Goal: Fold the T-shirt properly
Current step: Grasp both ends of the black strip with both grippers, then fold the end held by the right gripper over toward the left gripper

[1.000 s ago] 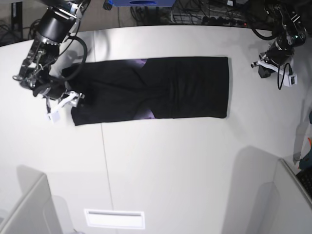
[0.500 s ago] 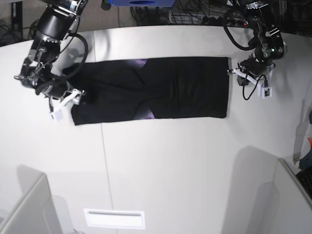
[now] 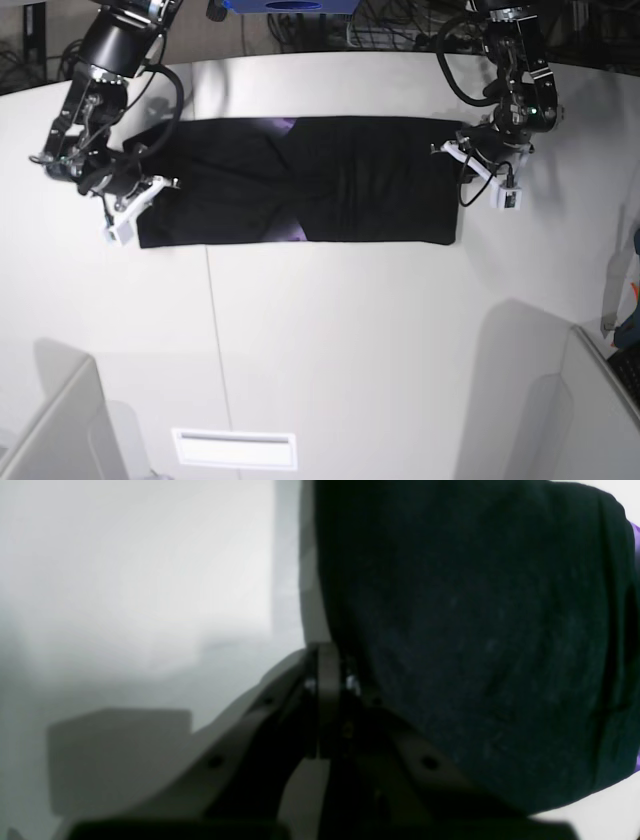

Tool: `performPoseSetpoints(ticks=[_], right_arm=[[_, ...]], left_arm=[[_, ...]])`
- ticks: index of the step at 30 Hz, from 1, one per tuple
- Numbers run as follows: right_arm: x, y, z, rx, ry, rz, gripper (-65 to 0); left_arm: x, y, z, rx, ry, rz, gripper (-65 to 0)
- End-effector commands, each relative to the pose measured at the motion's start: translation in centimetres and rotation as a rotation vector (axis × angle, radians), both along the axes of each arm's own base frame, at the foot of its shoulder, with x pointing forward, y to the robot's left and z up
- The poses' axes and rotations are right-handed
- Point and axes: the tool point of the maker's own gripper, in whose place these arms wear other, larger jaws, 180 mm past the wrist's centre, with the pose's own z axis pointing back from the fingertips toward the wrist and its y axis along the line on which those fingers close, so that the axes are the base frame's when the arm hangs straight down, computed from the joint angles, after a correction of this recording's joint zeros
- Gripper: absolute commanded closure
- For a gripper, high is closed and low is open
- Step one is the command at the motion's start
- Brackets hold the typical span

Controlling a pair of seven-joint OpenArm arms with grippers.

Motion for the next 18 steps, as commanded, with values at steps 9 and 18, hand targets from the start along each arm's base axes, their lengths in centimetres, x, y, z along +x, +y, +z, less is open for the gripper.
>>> performPoseSetpoints(ticks=[9, 18], right_arm=[[1.0, 8.0, 7.3, 0.007, -0.215, 0.129, 0.0], [-0.6, 17.0, 9.9, 0.141, -0.26, 0.26, 0.0]], left_arm=[[1.1, -4.8, 0.3, -0.048, 0.004, -0.062, 0.0], [1.5, -6.2, 0.4, -0.065, 0.01, -0.072, 0.0]])
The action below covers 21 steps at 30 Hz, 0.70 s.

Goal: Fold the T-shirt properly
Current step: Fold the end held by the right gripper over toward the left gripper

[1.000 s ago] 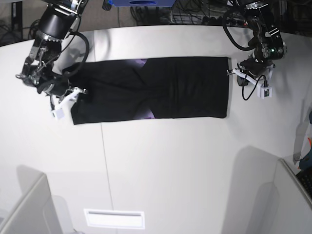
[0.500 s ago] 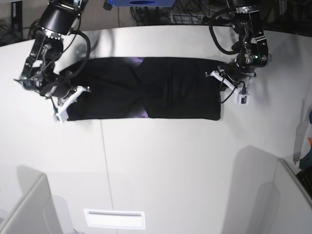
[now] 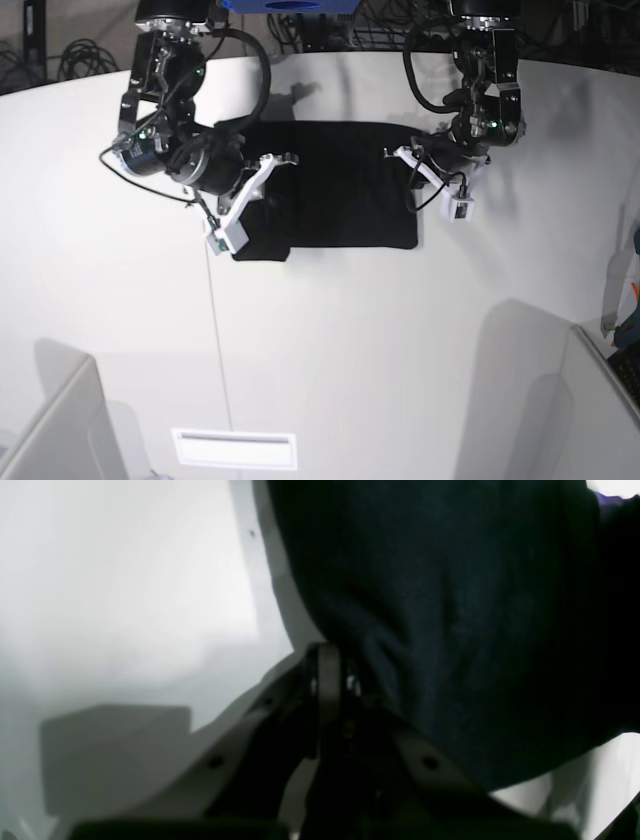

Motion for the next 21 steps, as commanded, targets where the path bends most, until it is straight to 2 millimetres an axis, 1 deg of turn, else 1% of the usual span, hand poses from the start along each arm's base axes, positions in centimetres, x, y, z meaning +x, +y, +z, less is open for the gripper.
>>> performPoseSetpoints(ticks=[1, 4, 6, 9, 11, 17, 19, 21], right_arm=[[0.8, 0.6, 1.4, 0.027, -0.055, 0.004, 0.0], [0.8, 2.1, 1.8, 0.062, -0.039, -0.004, 0.0], [1.1, 3.2, 2.4, 0.089, -0.058, -0.007, 0.0], [1.1, 4.8, 2.9, 0.119, -0.064, -0.004, 0.0], [0.9, 5.5, 3.1, 0.127, -0.068, 0.01, 0.0], [1.0, 6.7, 3.7, 0.155, -0.081, 0.011, 0.0], [0.6, 7.6, 3.9, 0.166, -0.077, 0.031, 0.0], [0.6, 8.5, 4.1, 0.206, -0.062, 0.01, 0.0]], left_arm=[[0.5, 0.2, 0.7, 0.005, -0.021, 0.004, 0.0], [0.0, 0.1, 0.4, 0.003, -0.011, 0.004, 0.0], [-0.1, -0.1, 0.3, 0.0, -0.007, -0.001, 0.0], [-0.4, -1.5, 0.1, -0.011, -0.002, -0.039, 0.0], [-0.4, -2.0, 0.1, -0.015, -0.002, -0.053, 0.0], [-0.3, -1.4, 0.5, -0.004, -0.013, -0.043, 0.0], [-0.2, -1.4, 0.8, -0.003, -0.024, -0.044, 0.0], [-0.1, -1.4, 0.8, -0.003, -0.026, -0.045, 0.0]])
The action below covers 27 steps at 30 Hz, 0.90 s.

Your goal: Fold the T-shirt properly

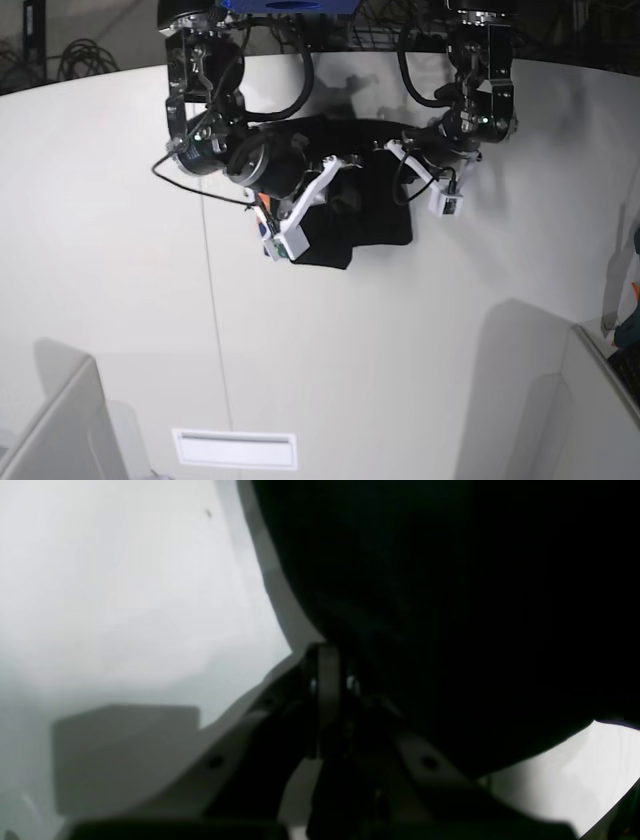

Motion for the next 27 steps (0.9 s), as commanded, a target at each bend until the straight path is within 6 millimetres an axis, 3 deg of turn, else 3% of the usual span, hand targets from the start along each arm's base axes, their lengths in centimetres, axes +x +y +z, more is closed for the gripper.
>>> performPoseSetpoints(ticks=[1, 7, 13, 15, 27], right_arm=[[0.8, 0.9, 1.4, 0.066, -0.03, -0.022, 0.0], [1.3, 1.5, -0.2, 0.106, 0.041, -0.047, 0.0], [1.8, 1.5, -0.9, 0.096, 0.056, -0.048, 0.0], [1.8, 1.6, -0.9, 0.096, 0.057, -0.046, 0.0], [2.5, 1.6, -1.9, 0.095, 0.067, -0.069, 0.0]], left_arm=[[0.6, 0.2, 0.8, 0.001, -0.028, 0.003, 0.0], [0.3, 0.2, 1.6, 0.006, -0.049, 0.001, 0.0], [-0.8, 5.7, 3.8, 0.088, -0.099, 0.112, 0.0], [-1.9, 8.1, 3.8, 0.135, -0.084, 0.14, 0.0], [-8.1, 16.3, 3.9, 0.283, -0.037, 0.177, 0.0]])
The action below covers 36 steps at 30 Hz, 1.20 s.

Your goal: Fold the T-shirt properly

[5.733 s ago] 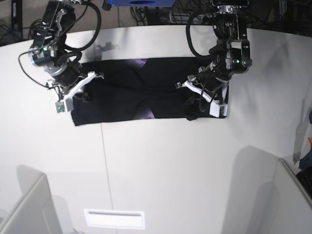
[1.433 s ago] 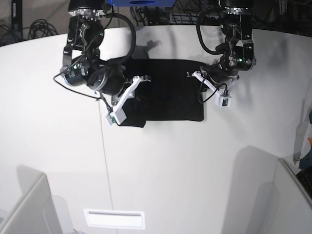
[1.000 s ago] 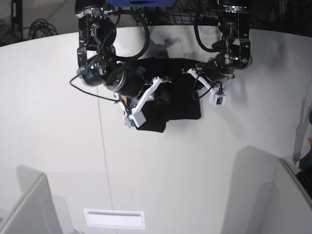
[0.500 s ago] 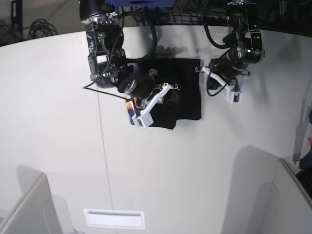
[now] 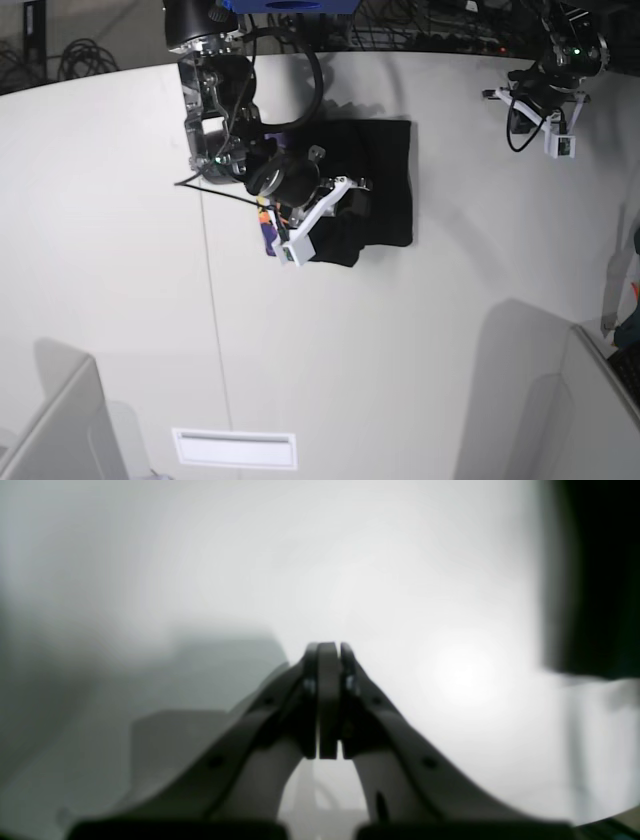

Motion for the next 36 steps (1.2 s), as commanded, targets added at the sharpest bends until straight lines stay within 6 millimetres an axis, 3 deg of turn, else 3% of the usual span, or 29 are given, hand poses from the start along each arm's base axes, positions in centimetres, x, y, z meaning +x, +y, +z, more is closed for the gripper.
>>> performPoseSetpoints(ticks=[1, 7, 14, 32, 33, 36], right_arm=[[0.9, 0.5, 1.5, 0.035, -0.042, -0.006, 0.0], [0.6, 0.6, 1.2, 0.036, -0.029, -0.004, 0.0], [-0.1, 1.8, 0.9, 0.039, -0.019, 0.034, 0.0], [0.5, 1.4, 0.8, 0.039, 0.019, -0.041, 0.0], [0.5, 1.4, 0.8, 0.039, 0.019, -0.041, -3.2], [0.5, 1.5, 0.8, 0.038, 0.02, -0.04, -24.2]], left_arm=[[0.5, 0.5, 1.0, 0.017, -0.037, -0.006, 0.0], [-0.2, 2.6, 1.6, 0.051, -0.038, 0.043, 0.0], [-0.1, 2.2, 1.4, 0.04, -0.039, 0.04, 0.0], [-0.1, 2.5, 1.5, 0.046, -0.039, 0.044, 0.0], [-0.1, 2.5, 1.5, 0.046, -0.039, 0.044, 0.0], [-0.1, 2.6, 1.5, 0.048, -0.039, 0.043, 0.0]])
